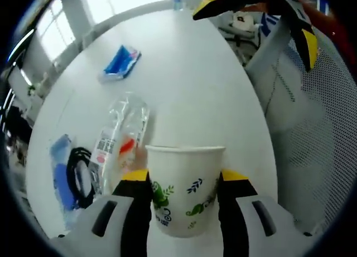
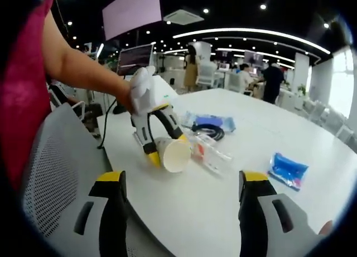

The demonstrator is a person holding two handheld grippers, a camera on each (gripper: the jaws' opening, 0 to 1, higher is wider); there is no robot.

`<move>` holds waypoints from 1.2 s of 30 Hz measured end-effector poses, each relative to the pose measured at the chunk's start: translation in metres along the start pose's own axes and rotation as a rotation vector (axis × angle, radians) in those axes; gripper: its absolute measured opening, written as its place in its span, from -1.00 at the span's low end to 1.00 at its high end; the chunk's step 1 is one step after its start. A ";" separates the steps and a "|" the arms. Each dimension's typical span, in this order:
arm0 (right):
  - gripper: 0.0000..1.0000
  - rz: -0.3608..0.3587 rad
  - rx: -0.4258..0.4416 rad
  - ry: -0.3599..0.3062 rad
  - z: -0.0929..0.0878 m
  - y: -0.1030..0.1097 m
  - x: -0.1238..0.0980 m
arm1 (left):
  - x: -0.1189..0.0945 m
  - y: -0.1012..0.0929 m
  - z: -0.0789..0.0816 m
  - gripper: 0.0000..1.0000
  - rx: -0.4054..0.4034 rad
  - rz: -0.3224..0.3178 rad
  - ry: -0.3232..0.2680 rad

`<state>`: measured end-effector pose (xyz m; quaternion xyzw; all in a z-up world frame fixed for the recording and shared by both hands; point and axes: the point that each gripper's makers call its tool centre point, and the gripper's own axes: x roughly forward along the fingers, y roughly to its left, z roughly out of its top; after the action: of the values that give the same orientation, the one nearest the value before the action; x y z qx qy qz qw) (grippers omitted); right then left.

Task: Arrange the tabletop items into an orderly group along one side of the table until the central work area is clear of visible clutter.

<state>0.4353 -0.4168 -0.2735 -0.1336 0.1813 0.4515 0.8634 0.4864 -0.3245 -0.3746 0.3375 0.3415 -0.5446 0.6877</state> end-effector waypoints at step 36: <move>0.64 0.033 -0.017 0.049 -0.009 0.008 0.002 | -0.065 0.024 0.024 -0.13 -0.200 0.205 -0.320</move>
<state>0.4283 -0.4145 -0.2832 -0.1490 0.2005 0.4637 0.8500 0.5016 -0.3067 -0.3050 0.2095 0.2442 -0.4818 0.8150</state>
